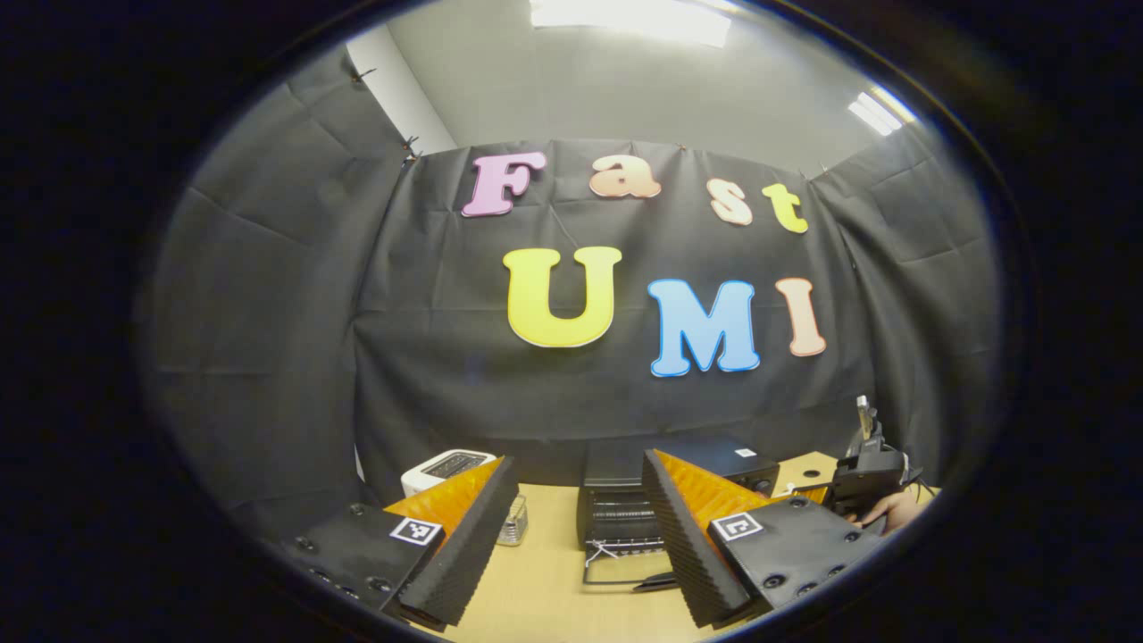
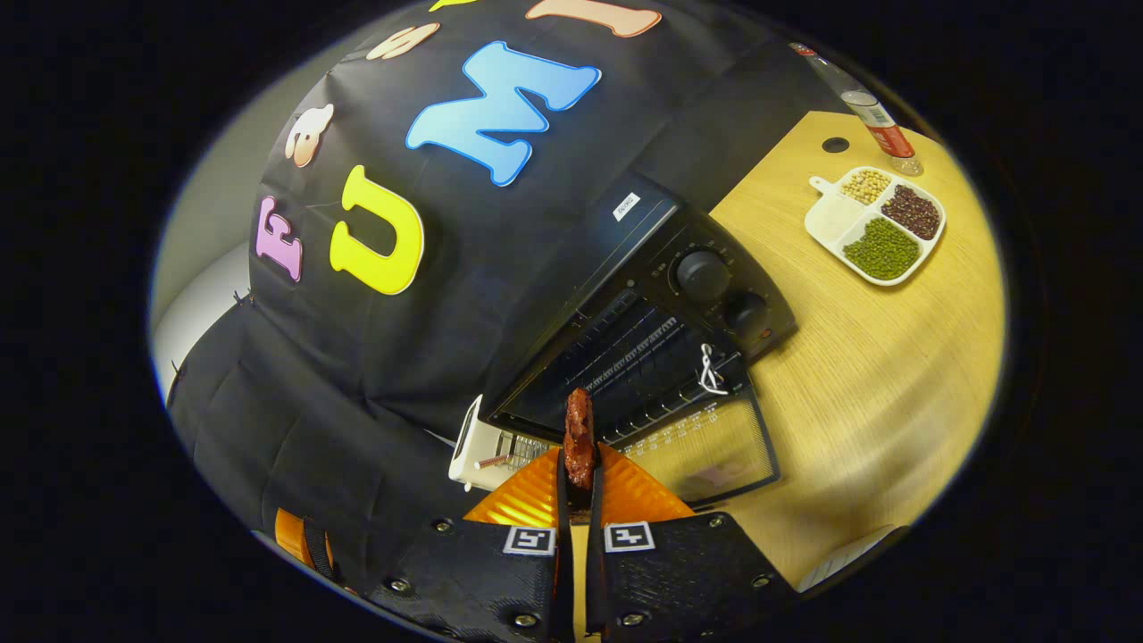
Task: Open the electric oven with the left hand, put the food in, and close the electric oven.
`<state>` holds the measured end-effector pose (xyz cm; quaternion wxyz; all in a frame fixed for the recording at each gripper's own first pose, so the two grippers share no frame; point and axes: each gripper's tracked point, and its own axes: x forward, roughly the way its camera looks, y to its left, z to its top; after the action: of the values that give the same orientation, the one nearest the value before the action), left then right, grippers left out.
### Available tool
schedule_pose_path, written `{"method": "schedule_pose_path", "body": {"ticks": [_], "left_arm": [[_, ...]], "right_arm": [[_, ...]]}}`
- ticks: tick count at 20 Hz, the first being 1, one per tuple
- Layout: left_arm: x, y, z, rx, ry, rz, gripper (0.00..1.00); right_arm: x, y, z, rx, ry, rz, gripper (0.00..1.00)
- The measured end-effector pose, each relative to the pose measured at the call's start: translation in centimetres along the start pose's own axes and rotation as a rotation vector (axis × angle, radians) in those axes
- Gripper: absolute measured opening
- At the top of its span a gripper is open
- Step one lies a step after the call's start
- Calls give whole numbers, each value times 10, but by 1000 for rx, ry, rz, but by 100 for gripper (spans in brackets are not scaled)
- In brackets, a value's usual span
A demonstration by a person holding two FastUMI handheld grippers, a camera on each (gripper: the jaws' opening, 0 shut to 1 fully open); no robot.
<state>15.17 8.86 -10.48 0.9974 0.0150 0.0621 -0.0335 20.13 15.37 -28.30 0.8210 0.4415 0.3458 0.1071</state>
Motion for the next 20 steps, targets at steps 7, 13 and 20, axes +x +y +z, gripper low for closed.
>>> {"method": "schedule_pose_path", "body": {"ticks": [7,13,20], "left_arm": [[19,41,-21,38,53,35,98],[21,61,-37,57,106,59,98],[15,74,-45,54,125,82,94]], "right_arm": [[67,0,3,31,-71,8,6],[110,-4,21,39,-159,17,5],[127,-23,29,2,-180,-35,7]]}}
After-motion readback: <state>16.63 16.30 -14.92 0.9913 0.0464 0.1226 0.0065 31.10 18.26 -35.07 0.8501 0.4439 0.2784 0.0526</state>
